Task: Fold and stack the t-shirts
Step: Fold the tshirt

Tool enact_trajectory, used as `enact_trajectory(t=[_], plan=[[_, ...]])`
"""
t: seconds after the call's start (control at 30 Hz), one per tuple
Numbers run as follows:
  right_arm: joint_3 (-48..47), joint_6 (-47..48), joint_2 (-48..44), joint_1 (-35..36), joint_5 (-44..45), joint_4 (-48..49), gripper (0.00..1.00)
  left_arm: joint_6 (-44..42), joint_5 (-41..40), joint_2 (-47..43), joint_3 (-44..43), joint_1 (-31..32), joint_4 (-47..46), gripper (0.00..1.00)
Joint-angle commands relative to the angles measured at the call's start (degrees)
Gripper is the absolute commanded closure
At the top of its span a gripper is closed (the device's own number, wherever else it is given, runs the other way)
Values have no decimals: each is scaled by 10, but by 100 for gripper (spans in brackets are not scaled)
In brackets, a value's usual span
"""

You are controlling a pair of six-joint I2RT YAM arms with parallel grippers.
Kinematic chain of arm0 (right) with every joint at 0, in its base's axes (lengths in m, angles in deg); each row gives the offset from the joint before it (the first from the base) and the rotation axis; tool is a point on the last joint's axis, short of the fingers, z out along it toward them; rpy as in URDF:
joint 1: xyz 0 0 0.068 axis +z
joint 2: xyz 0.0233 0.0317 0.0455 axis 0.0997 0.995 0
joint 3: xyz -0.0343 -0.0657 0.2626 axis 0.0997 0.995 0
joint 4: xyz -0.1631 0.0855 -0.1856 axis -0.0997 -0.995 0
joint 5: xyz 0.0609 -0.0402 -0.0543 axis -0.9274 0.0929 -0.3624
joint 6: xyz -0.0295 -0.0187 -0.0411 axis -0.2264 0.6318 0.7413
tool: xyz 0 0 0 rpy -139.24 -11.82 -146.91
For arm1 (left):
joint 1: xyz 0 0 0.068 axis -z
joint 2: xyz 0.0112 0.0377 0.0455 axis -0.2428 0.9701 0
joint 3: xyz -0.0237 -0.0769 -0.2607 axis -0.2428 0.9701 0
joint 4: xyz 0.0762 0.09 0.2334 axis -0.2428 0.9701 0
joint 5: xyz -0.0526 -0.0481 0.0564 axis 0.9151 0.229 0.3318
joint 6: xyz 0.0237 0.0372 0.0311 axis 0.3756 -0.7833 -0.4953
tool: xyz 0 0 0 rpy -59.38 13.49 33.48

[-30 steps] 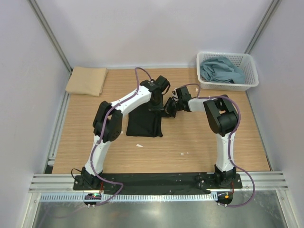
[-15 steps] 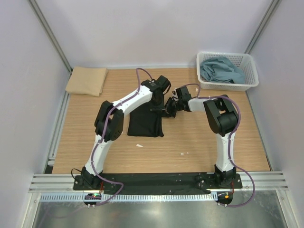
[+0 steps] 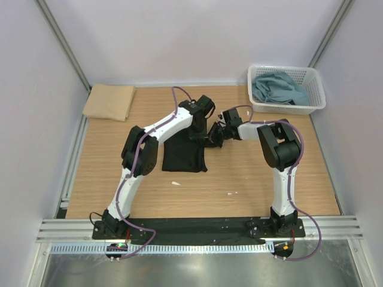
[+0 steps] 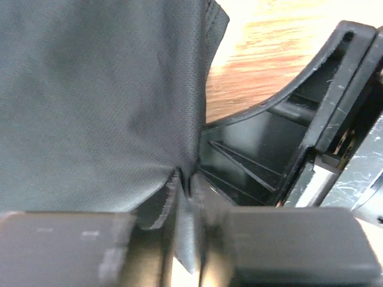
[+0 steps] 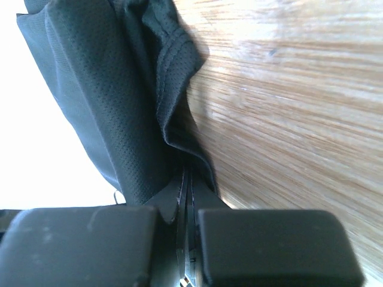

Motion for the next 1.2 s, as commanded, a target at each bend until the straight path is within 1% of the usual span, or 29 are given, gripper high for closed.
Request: enact_trajectory(t=[0.0,0.13,0.2,0.27,0.3,0.33,0.4,0.43,0.5,0.53,0.63,0.73,0.8,0.83,0.9,0.93,1.03,1.17], plan=[[-8,31,0,-4,36,-54,97,-10,13,-13,-7,-7,-19,82],[-41,57,-18,-20,45,-98,95,-13,45,-59,5,-20,-33,74],[-61,82,-29,-23,53,-142,93,-14,64,-95,11,-29,-36,70],[-93,113,-38,-28,64,-192,91,-18,76,-123,26,-38,-37,68],[-104,124,-44,-30,69,-209,91,-18,92,-151,37,-51,-40,69],[-123,135,-47,-33,80,-226,90,-18,97,-166,68,-59,-44,69],[-142,173,-61,-38,97,-280,86,-22,119,-195,107,-87,-57,71],[-159,188,-66,-38,107,-298,82,-26,129,-219,154,-98,-75,72],[-173,227,-81,-38,128,-347,79,-35,162,-244,207,-128,-101,75],[-179,236,-88,-38,130,-358,78,-36,197,-261,255,-137,-119,77],[-176,261,-112,-24,107,-386,76,-52,222,-292,330,-159,-148,82],[-170,260,-122,19,66,-390,76,-62,226,-313,386,-167,-177,83],[-159,248,-119,56,20,-372,77,-64,233,-321,414,-173,-190,83],[-157,232,-112,70,9,-354,79,-64,237,-321,421,-175,-199,84],[-153,214,-100,87,-17,-332,80,-65,244,-320,439,-182,-208,85],[-152,206,-93,102,-25,-313,83,-65,251,-318,444,-184,-217,85],[-148,186,-67,115,-49,-287,88,-71,261,-314,463,-188,-227,86],[-122,179,-47,105,-46,-271,90,-72,264,-307,495,-196,-242,87]])
